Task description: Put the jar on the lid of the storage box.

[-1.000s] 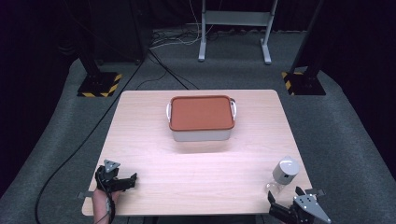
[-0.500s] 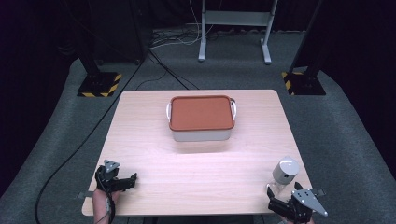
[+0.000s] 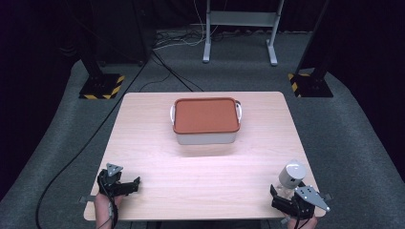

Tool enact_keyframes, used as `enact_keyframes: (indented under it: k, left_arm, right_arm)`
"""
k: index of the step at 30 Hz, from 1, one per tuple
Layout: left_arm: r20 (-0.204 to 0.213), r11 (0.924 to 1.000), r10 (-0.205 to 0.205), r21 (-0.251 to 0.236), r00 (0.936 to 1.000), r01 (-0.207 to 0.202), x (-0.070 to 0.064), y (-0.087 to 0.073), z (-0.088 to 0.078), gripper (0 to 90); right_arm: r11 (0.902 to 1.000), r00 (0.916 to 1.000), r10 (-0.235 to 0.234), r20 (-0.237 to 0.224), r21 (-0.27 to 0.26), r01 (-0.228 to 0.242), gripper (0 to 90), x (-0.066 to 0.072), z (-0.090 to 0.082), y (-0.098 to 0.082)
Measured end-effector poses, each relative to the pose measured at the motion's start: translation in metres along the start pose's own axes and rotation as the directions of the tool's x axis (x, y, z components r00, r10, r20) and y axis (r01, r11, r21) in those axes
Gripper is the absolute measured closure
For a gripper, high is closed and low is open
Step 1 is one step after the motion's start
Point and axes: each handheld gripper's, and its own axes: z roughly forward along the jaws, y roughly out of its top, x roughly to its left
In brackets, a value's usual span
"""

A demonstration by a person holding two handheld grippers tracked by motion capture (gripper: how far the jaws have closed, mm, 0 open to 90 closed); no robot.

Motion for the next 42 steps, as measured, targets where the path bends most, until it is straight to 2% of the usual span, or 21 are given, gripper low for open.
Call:
enact_keyframes:
  k: [8, 10, 12, 14, 15, 16, 19, 26, 42]
  left_arm:
    - [0.0, 1.0, 0.0, 0.0, 1.0, 0.0, 0.0, 0.0, 0.0, 1.0]
    - [0.0, 1.0, 0.0, 0.0, 1.0, 0.0, 0.0, 0.0, 0.0, 1.0]
    - [0.0, 1.0, 0.0, 0.0, 1.0, 0.0, 0.0, 0.0, 0.0, 1.0]
    - [0.0, 1.0, 0.0, 0.0, 1.0, 0.0, 0.0, 0.0, 0.0, 1.0]
    - [0.0, 1.0, 0.0, 0.0, 1.0, 0.0, 0.0, 0.0, 0.0, 1.0]
    - [0.0, 1.0, 0.0, 0.0, 1.0, 0.0, 0.0, 0.0, 0.0, 1.0]
    - [0.0, 1.0, 0.0, 0.0, 1.0, 0.0, 0.0, 0.0, 0.0, 1.0]
    - [0.0, 1.0, 0.0, 0.0, 1.0, 0.0, -0.0001, 0.0, 0.0, 1.0]
    - [0.0, 1.0, 0.0, 0.0, 1.0, 0.0, 0.0, 0.0, 0.0, 1.0]
  right_arm:
    - [0.9996, 0.9996, -0.02, -0.021, -0.021, 0.02, 0.0, 0.0003, 0.0045, -0.0001]
    - [0.9997, 0.999, -0.004, -0.044, -0.026, 0.003, 0.0, -0.002, 0.0075, -0.0006]
    - [0.9998, 0.9991, 0.0, -0.043, -0.021, -0.001, 1.3, -0.003, 0.0096, -0.0008]
    - [0.9998, 0.999, -0.001, -0.045, -0.02, 0.0, 11.9, -0.0038, 0.0099, -0.0011]
    - [0.9998, 0.999, -0.001, -0.045, -0.02, 0.0, 11.9, -0.0038, 0.0099, -0.0011]
    - [0.9994, 0.9988, 0.007, -0.049, -0.032, -0.008, 18.7, -0.0046, 0.0082, -0.0024]
    - [0.9991, 0.9973, 0.022, -0.07, -0.034, -0.025, 28.1, -0.0054, 0.0074, -0.004]
    - [0.9982, 0.9996, 0.009, -0.028, -0.06, -0.01, 29.5, -0.0025, 0.0073, -0.0062]
    - [0.9983, 0.9988, 0.001, -0.049, -0.058, -0.004, 29.7, -0.0003, 0.003, -0.0042]
